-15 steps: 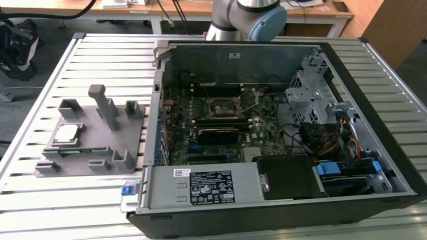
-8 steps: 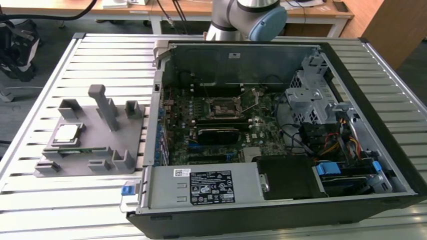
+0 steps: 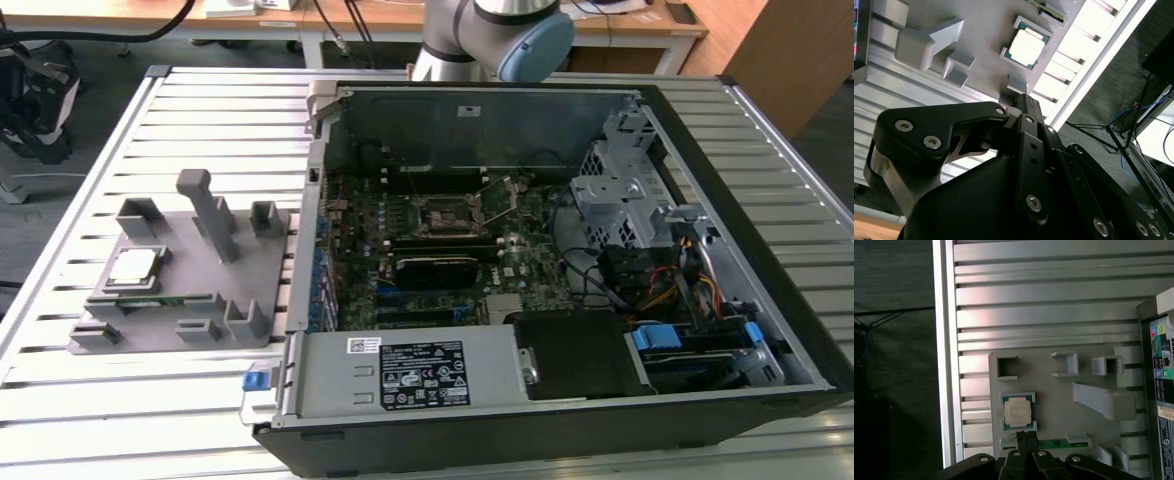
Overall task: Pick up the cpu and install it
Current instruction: 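Pick up the cpu and move it towards the insertion slot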
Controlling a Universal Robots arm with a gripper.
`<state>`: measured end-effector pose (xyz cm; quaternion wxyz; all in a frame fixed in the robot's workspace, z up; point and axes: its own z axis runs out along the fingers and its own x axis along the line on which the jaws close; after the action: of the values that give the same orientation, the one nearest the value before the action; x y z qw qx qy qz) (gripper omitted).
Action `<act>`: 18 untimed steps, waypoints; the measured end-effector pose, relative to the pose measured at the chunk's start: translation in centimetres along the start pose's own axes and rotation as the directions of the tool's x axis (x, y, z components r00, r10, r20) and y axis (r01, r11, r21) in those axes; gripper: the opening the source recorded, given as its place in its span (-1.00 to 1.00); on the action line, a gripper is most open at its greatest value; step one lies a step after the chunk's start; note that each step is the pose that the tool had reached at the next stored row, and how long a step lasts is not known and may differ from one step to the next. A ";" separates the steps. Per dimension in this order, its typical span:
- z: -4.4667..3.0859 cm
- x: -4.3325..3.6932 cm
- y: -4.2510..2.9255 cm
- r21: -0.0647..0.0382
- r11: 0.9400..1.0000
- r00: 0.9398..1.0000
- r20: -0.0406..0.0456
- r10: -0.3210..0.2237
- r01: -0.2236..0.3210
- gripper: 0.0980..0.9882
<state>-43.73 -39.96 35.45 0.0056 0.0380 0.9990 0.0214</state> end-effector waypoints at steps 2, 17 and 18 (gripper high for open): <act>0.81 0.01 -0.03 0.000 1.000 1.000 0.000 0.000 0.000 -0.98; 1.22 0.01 -0.05 0.000 1.000 1.000 0.000 0.000 0.000 -0.98; 1.24 0.01 -0.05 0.000 1.000 1.000 0.000 0.000 0.000 -0.98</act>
<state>-43.73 -39.96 34.22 0.0056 0.0380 0.9990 0.0214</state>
